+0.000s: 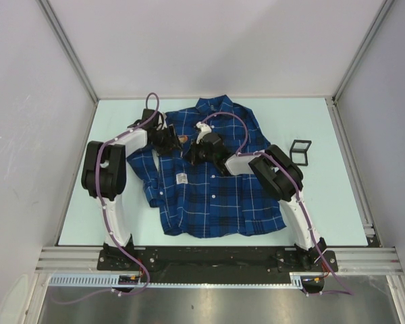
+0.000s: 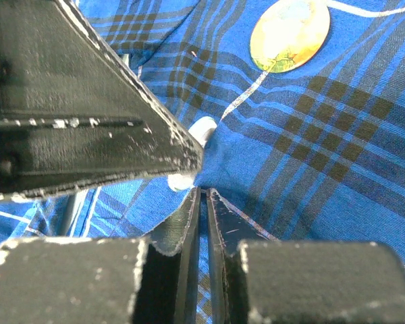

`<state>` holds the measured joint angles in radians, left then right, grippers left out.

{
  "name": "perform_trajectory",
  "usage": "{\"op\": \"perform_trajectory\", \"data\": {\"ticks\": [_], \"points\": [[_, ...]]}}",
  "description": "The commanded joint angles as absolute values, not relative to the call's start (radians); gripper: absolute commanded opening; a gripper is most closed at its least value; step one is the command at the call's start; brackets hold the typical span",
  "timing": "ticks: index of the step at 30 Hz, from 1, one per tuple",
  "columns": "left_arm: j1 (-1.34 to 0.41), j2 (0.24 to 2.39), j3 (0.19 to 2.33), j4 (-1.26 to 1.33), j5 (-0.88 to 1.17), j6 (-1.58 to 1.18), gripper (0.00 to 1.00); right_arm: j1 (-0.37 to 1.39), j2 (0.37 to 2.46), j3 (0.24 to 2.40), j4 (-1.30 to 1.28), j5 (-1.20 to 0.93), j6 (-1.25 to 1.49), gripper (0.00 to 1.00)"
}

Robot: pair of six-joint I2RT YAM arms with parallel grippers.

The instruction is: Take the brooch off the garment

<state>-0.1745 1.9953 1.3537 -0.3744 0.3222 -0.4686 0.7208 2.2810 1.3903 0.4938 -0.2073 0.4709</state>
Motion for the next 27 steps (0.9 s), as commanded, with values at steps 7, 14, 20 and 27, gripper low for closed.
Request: {"op": "perform_trajectory", "data": {"ticks": [7, 14, 20, 27], "points": [[-0.163, 1.979, 1.364, -0.367, 0.299, -0.457, 0.38, 0.732, 2.283, 1.434, 0.500, -0.198, 0.454, 0.11], [-0.150, 1.979, 1.368, -0.362, 0.316, -0.459, 0.46, 0.730, 2.284, 1.434, 0.503, -0.204, 0.457, 0.11], [-0.144, 1.959, 1.348, -0.359, 0.321, -0.462, 0.57, 0.729, 2.286, 1.434, 0.508, -0.207, 0.460, 0.11], [-0.143, 1.922, 1.324, -0.359, 0.313, -0.448, 0.66, 0.727, 2.287, 1.437, 0.511, -0.215, 0.466, 0.11]]}}
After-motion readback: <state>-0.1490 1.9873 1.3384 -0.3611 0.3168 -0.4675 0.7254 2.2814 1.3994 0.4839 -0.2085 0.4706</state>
